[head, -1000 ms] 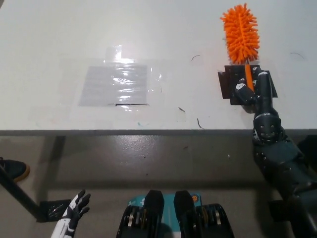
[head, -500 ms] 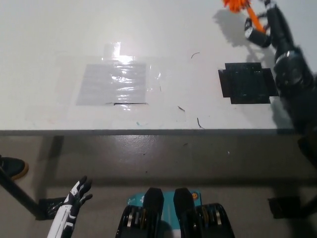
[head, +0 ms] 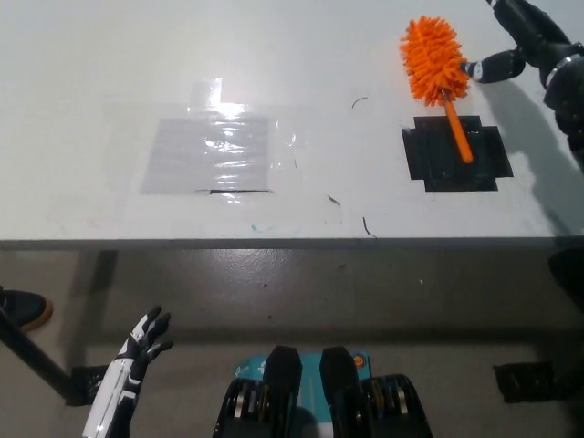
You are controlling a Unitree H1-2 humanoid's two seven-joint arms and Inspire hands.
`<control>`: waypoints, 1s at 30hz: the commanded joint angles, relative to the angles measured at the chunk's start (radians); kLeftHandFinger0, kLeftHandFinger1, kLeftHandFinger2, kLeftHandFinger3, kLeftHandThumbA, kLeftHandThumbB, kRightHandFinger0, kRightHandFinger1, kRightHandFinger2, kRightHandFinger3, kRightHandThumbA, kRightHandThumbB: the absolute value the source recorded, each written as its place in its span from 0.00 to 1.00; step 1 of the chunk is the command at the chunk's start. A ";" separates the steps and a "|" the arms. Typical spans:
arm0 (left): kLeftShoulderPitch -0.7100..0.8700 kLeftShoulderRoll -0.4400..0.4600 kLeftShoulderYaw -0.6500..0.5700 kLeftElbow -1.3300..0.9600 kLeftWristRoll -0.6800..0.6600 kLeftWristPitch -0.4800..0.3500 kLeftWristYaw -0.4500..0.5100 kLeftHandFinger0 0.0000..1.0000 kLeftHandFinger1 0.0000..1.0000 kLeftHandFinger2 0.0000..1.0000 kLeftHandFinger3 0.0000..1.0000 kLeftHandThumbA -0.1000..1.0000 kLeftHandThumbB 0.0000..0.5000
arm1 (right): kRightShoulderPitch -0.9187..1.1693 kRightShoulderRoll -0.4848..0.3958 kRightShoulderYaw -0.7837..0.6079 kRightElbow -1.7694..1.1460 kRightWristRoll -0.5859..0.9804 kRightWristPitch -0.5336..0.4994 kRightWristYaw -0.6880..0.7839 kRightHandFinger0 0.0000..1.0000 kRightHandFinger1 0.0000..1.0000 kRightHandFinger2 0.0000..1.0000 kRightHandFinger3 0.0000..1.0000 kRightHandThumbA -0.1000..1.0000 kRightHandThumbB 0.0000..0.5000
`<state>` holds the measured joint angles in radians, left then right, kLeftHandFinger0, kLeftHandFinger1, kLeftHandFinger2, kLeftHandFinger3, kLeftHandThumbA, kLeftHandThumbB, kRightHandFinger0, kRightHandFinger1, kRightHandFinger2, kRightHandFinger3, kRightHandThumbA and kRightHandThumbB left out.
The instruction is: The robot uses it right hand to pick up an extended orange duster kept in the middle of the desk and presses its handle against the desk to collapse it
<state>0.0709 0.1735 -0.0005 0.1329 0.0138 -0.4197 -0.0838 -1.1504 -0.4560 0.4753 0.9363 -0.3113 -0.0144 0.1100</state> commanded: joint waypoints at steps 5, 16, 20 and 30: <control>-0.025 0.031 0.007 -0.040 0.002 -0.003 -0.015 0.90 1.00 1.00 1.00 1.00 0.25 | -0.220 -0.206 0.094 -0.231 -0.125 0.175 0.427 1.00 1.00 1.00 1.00 0.79 1.00; -0.104 0.027 -0.002 -0.020 -0.042 -0.002 -0.039 1.00 1.00 1.00 1.00 1.00 0.22 | 0.224 -0.398 -0.511 -1.429 0.257 0.355 0.242 1.00 1.00 1.00 1.00 1.00 1.00; -0.121 0.029 -0.003 -0.020 -0.044 -0.003 -0.042 1.00 1.00 1.00 1.00 1.00 0.28 | 0.323 -0.370 -0.584 -1.570 0.302 0.349 0.194 1.00 1.00 1.00 1.00 1.00 0.93; -0.280 0.034 -0.010 0.027 -0.065 -0.004 -0.066 1.00 1.00 1.00 1.00 1.00 0.27 | 0.979 0.015 -0.542 -1.724 0.248 -0.191 -0.126 1.00 1.00 1.00 1.00 1.00 0.77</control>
<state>-0.0254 0.1741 0.0008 0.1579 0.0126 -0.3995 -0.0842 -0.5357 -0.5806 0.2726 0.0432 -0.2581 0.1112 0.3106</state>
